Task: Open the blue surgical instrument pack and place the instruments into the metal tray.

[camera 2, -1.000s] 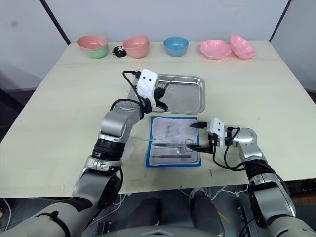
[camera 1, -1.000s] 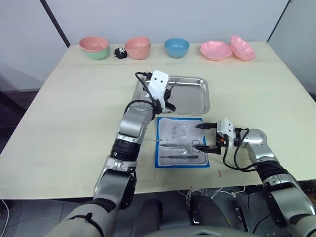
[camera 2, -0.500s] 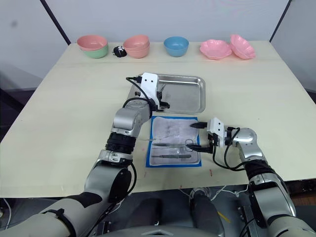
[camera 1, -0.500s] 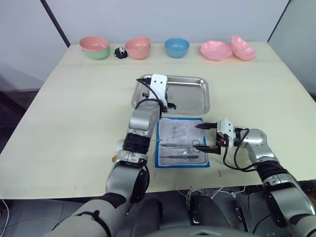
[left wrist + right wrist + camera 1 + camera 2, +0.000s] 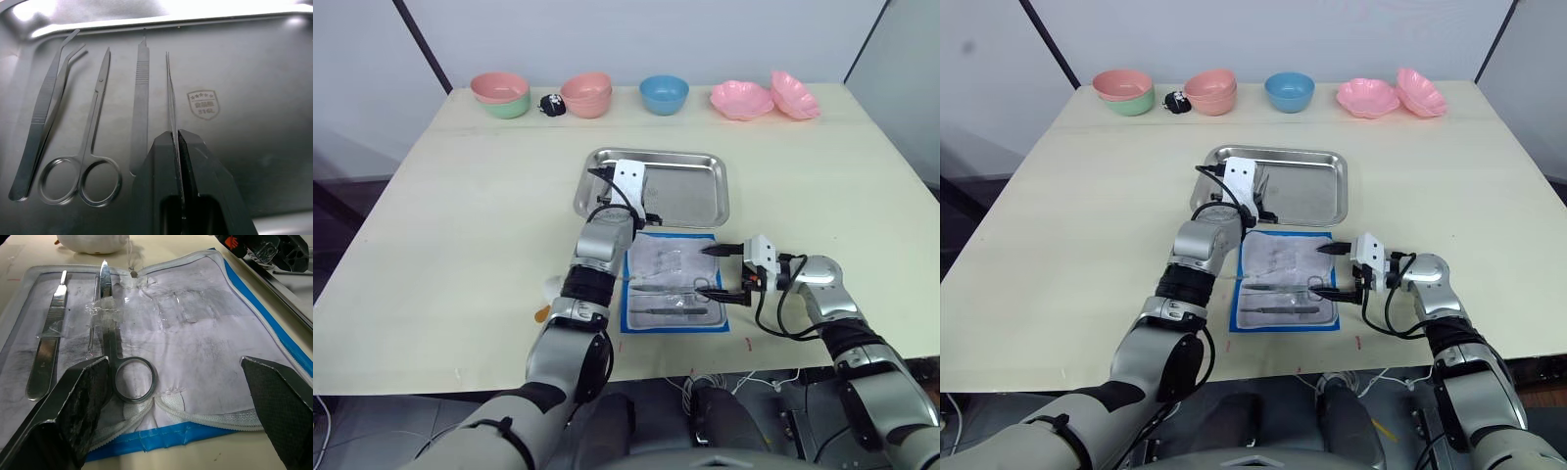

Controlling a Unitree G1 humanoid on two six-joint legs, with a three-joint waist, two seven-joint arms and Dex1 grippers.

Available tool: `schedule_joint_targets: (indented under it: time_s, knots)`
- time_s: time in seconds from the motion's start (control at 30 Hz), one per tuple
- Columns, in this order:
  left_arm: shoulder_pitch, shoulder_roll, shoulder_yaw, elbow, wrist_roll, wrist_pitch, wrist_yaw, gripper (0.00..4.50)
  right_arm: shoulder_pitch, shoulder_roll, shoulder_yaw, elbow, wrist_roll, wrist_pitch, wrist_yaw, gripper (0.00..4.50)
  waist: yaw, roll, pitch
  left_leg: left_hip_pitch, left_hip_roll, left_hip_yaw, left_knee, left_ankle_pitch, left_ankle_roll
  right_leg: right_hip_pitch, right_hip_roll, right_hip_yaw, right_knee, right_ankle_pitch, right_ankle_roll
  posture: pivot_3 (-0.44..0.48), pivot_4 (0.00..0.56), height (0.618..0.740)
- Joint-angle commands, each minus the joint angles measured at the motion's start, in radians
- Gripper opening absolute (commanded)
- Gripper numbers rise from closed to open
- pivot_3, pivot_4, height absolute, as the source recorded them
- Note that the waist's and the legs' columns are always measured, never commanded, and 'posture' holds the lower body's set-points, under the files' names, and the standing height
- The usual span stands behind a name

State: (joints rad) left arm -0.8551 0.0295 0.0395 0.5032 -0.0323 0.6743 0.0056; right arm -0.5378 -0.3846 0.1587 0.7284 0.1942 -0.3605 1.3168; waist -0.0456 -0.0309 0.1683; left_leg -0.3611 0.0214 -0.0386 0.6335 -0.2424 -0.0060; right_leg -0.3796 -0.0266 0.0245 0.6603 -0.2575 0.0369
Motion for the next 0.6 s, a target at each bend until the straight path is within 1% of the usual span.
schedule_joint_targets:
  time_s: [0.03,0.13,0.17,0.2,0.23,0.27,0.33,0.53,0.6]
  knots:
    - [-0.020,0.000,0.014,-0.002,-0.004,-0.026,0.011,0.32,0.052,0.005,0.076,0.068,-0.104,0.018,-0.010,4.50,0.000,0.000,0.000,0.000,0.000,0.000,0.000,0.000,0.000,0.000,0.000,0.000,0.000,0.000,0.000,0.000,0.150,0.740]
    - [-0.019,-0.001,0.017,-0.002,-0.005,-0.027,0.012,1.38,0.049,0.005,0.076,0.071,-0.104,0.018,-0.010,4.50,0.000,0.000,0.000,0.000,0.000,0.000,0.000,0.000,0.000,0.000,0.000,0.000,0.000,0.000,0.000,0.000,0.150,0.740]
    - [-0.018,-0.001,0.015,-0.006,-0.003,-0.025,0.013,1.54,0.049,0.005,0.077,0.071,-0.104,0.018,-0.010,4.50,0.000,0.000,0.000,0.000,0.000,0.000,0.000,0.000,0.000,0.000,0.000,0.000,0.000,0.000,0.000,0.000,0.150,0.740]
    - [-0.017,-0.001,0.012,-0.008,0.000,-0.025,0.015,2.24,0.048,0.006,0.077,0.072,-0.105,0.017,-0.010,4.50,0.000,0.000,0.000,0.000,0.000,0.000,0.000,0.000,0.000,0.000,0.000,0.000,0.000,0.000,0.000,0.000,0.150,0.740]
    - [-0.016,-0.001,0.009,-0.011,0.002,-0.024,0.016,2.43,0.047,0.007,0.077,0.073,-0.105,0.016,-0.010,4.50,0.000,0.000,0.000,0.000,0.000,0.000,0.000,0.000,0.000,0.000,0.000,0.000,0.000,0.000,0.000,0.000,0.150,0.740]
    - [-0.016,-0.001,0.008,-0.012,0.002,-0.024,0.016,2.79,0.045,0.007,0.077,0.075,-0.106,0.016,-0.010,4.50,0.000,0.000,0.000,0.000,0.000,0.000,0.000,0.000,0.000,0.000,0.000,0.000,0.000,0.000,0.000,0.000,0.150,0.740]
    - [-0.013,-0.001,0.000,-0.031,0.004,-0.021,0.011,3.74,0.043,0.009,0.078,0.077,-0.106,0.015,-0.011,4.50,0.000,0.000,0.000,0.000,0.000,0.000,0.000,0.000,0.000,0.000,0.000,0.000,0.000,0.000,0.000,0.000,0.150,0.740]
    - [-0.003,0.008,-0.019,-0.111,-0.006,-0.022,-0.034,3.74,0.039,0.012,0.077,0.083,-0.107,0.012,-0.012,4.50,0.000,0.000,0.000,0.000,0.000,0.000,0.000,0.000,0.000,0.000,0.000,0.000,0.000,0.000,0.000,0.000,0.150,0.740]
    - [0.009,0.027,-0.039,-0.146,-0.006,-0.026,-0.078,3.74,0.038,0.013,0.077,0.083,-0.106,0.012,-0.013,4.50,-0.001,0.000,0.000,0.000,0.000,0.000,0.000,0.000,0.000,0.000,0.000,0.000,0.000,0.000,0.000,0.000,0.150,0.740]
